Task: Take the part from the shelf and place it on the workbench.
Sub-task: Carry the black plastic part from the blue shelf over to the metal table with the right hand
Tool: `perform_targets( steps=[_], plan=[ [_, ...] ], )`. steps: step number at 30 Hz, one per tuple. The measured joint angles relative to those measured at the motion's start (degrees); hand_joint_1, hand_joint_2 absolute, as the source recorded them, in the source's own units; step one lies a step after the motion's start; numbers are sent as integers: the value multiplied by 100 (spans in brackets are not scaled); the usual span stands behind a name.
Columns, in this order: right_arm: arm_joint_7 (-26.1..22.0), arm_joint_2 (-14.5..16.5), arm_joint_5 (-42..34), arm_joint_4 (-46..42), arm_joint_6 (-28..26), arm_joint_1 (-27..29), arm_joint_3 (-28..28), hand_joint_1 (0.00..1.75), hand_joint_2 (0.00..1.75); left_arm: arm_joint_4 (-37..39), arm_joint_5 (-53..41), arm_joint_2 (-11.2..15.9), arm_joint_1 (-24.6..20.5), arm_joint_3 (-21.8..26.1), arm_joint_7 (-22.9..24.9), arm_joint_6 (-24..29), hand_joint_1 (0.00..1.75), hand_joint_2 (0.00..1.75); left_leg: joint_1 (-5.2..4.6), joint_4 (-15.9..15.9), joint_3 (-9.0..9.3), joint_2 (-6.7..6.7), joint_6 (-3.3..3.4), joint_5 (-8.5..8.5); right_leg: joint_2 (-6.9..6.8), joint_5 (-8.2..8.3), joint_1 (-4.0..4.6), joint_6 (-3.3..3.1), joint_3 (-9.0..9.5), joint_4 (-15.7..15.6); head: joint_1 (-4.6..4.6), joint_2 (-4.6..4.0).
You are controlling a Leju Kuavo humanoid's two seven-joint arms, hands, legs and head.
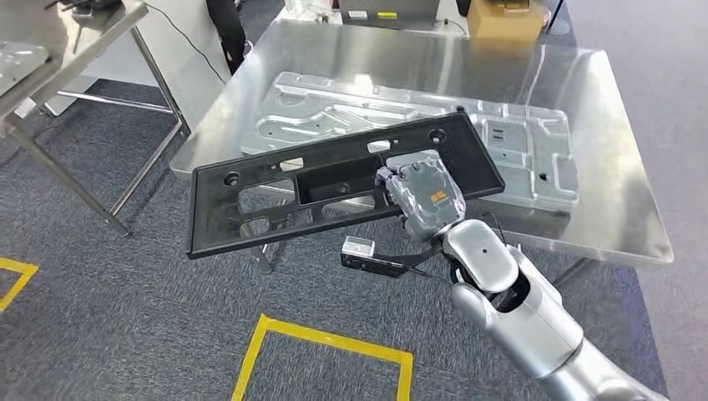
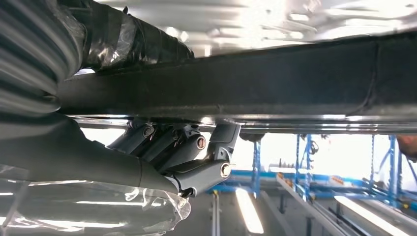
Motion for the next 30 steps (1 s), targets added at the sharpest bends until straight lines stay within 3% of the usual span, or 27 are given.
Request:
perform_targets(
  steps=[2, 4, 7, 8, 9, 10, 11, 13, 14, 16, 19, 20, 22, 23, 24, 25, 28, 30],
  plan=[
    [0, -7, 0, -2, 3, 2, 7, 175, 175, 0, 12, -5, -1, 0, 0, -3, 0, 175, 13, 15, -11, 3, -44, -22, 37, -24, 11, -152, -41, 43, -11, 0],
    [1, -9, -1, -5, 4, -16, 8, 175, 175, 0, 18, -5, 2, 0, 0, -5, 0, 175, 29, 200, -85, -40, -48, -159, 59, -35, 23, -243, -30, 43, -16, 0],
    [2, -2, -7, -7, 8, -35, 20, 175, 175, 0, 26, -6, 2, 1, 0, -5, 0, 175, -25, 1287, -650, -153, 13, -642, 74, -66, 80, -324, 2, 36, -19, 0],
    [1, 0, -10, -5, 12, -33, 28, 175, 175, 0, 29, -7, 5, 1, 0, -5, 0, 175, -53, 1623, -856, -170, 44, -722, 85, -79, 112, -344, 13, 36, -19, 0],
    [1, 0, -13, -4, 15, -30, 38, 175, 175, 0, 31, -7, 12, 0, 0, -5, 0, 175, -80, 1762, -971, -178, 87, -685, 100, -91, 146, -363, 29, 36, -19, 0],
    [0, 1, -14, -3, 18, -29, 45, 175, 175, 0, 32, -7, 22, -1, 1, -5, 0, 175, -110, 1685, -984, -182, 143, -540, 118, -105, 177, -379, 52, 36, -19, 0],
    [0, 3, -16, -3, 19, -32, 49, 175, 175, 0, 33, -8, 32, -1, 1, -6, 0, 175, -145, 1406, -898, -190, 215, -307, 138, -121, 207, -391, 83, 36, -19, 0],
    [1, 6, -17, -4, 20, -45, 52, 175, 175, 1, 33, -6, 43, -2, 1, -7, 0, 175, -221, 715, -630, -232, 364, 81, 165, -148, 240, -393, 131, 25, -16, 0],
    [1, 7, -17, -4, 21, -53, 52, 175, 175, 1, 33, -6, 42, -2, 1, -7, 0, 175, -256, 452, -523, -249, 412, 164, 177, -153, 243, -379, 135, 17, -18, 0],
    [1, 7, -19, -2, 25, -65, 55, 175, 175, 1, 36, -6, 34, -1, 1, -6, 0, 175, -299, 270, -448, -256, 436, 157, 190, -138, 228, -327, 122, -16, -20, 0],
    [-1, 7, -29, -5, 29, -73, 57, 175, 175, 0, 45, -19, 30, 1, 1, -6, 0, 175, -265, 77, -343, -227, 438, 203, 151, -199, 228, -226, 106, 45, -19, 0],
    [-1, 6, -37, -5, 32, -81, 57, 175, 175, 0, 49, -24, 35, 1, 2, -7, 0, 175, -246, 24, -304, -213, 447, 220, 126, -307, 232, -199, 20, 234, -17, 0],
    [0, 2, -49, 3, 51, -91, 57, 175, 175, 0, 58, -32, 45, 1, 2, -7, 0, 175, -248, 4, -271, -196, 472, 212, 95, -599, 218, -166, -326, 881, -15, 0],
    [0, -2, -54, 13, 62, -87, 57, 175, 175, 0, 63, -34, 43, 1, 2, -7, 0, 175, -249, 9, -264, -192, 481, 199, 94, -693, 211, -156, -508, 1192, -15, 0],
    [0, -5, -57, 27, 72, -80, 57, 175, 175, 0, 68, -37, 41, 1, 1, -7, 0, 175, -250, 17, -254, -192, 483, 183, 90, -688, 206, -148, -621, 1353, -15, 0],
    [0, -9, -60, 43, 77, -77, 57, 175, 175, 0, 74, -39, 41, 1, 1, -8, 0, 175, -250, 27, -237, -192, 479, 162, 83, -570, 202, -146, -626, 1303, -15, 0],
    [11, -34, -67, 99, 82, -104, 44, 175, 175, 0, 93, -48, 44, 1, 1, -19, 0, 175, -261, 87, -179, -191, 432, 67, 32, 0, 224, -201, -189, 313, -14, 0],
    [43, -46, -69, 152, 90, -131, 20, 175, 175, 0, 113, -50, 41, 2, 2, -29, 0, 175, -277, 115, -181, -187, 375, 22, 14, 76, 253, -254, -28, -44, -15, 0]
  ],
)
